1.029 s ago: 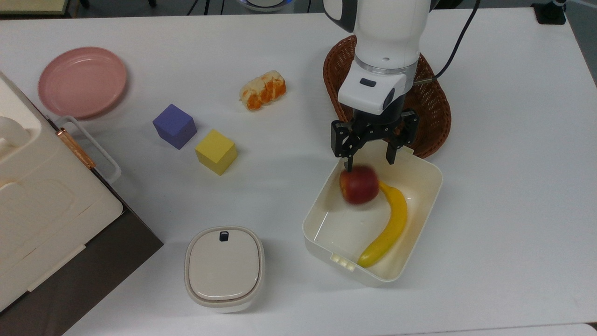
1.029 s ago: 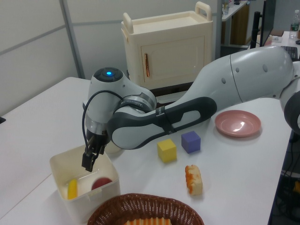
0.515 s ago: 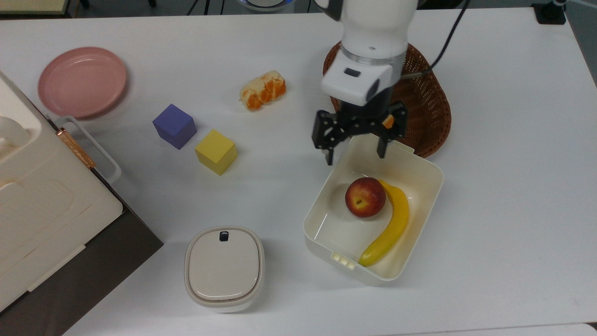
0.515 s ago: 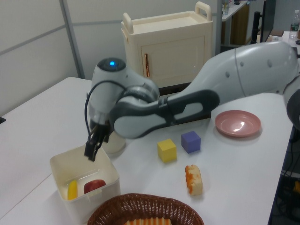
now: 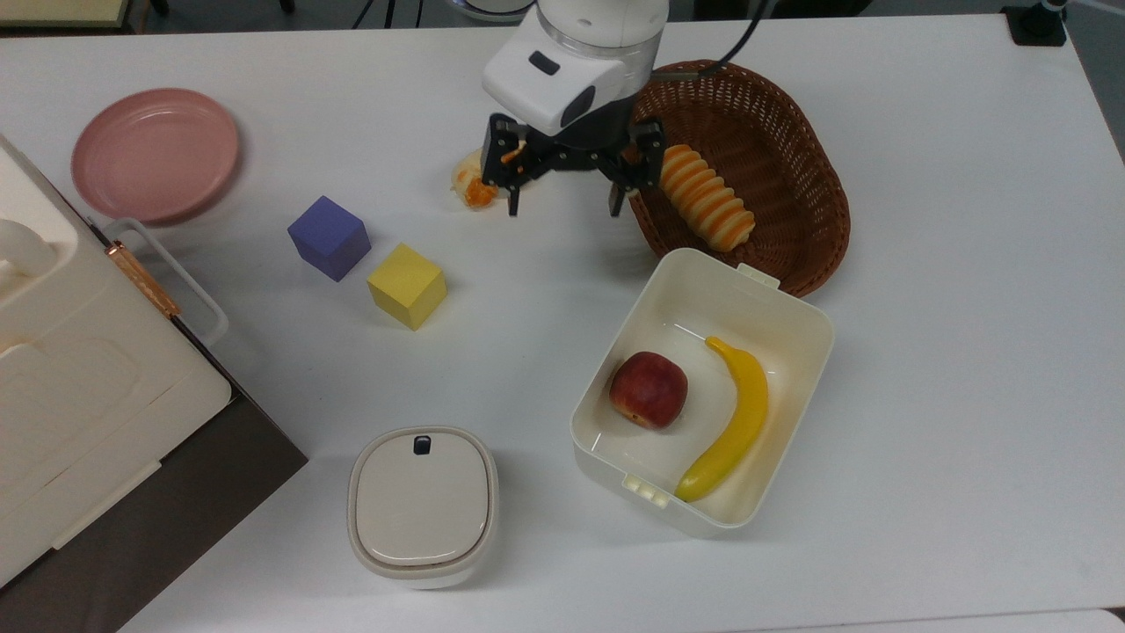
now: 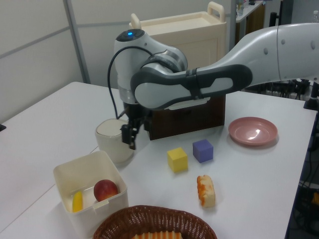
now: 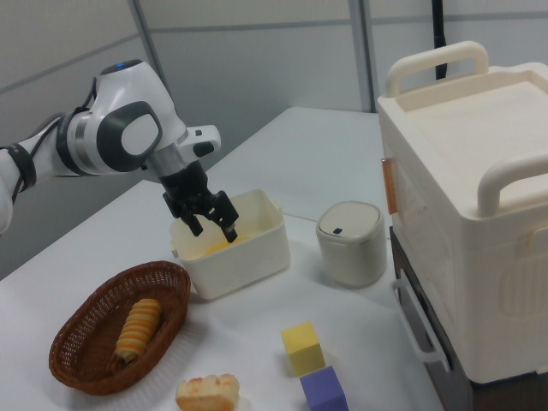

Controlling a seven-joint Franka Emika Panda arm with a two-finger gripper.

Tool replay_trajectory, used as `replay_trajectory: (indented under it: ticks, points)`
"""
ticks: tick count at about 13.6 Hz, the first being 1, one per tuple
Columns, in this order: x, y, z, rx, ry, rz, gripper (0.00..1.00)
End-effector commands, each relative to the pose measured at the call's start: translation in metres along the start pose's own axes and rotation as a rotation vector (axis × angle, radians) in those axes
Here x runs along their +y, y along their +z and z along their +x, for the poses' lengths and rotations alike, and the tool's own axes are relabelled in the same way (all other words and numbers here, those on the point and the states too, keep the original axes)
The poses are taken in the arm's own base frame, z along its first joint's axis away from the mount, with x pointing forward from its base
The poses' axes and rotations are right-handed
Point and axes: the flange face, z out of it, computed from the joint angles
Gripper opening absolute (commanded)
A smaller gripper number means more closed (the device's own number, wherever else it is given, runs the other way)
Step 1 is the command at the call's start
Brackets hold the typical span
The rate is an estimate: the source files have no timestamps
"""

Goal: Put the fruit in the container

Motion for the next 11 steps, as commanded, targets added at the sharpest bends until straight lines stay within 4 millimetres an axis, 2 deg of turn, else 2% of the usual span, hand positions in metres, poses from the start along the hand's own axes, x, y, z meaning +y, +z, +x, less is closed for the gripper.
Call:
replay_trajectory:
  ticks: [1,2,4,7,10,11]
  points:
    - [0.022,-0.001,-0.032,-0.157,0.042,-0.026,1.0]
    - [0.045,-0.016,-0.042,-0.154,0.063,-0.024,1.0]
    - [0.067,-0.032,-0.058,-0.147,0.048,-0.019,1.0]
    - [0.081,-0.042,-0.068,-0.15,0.078,-0.018,1.0]
    - [0.103,-0.068,-0.078,-0.109,0.107,-0.013,1.0]
    - [0.105,-0.071,-0.08,-0.105,0.107,-0.01,1.0]
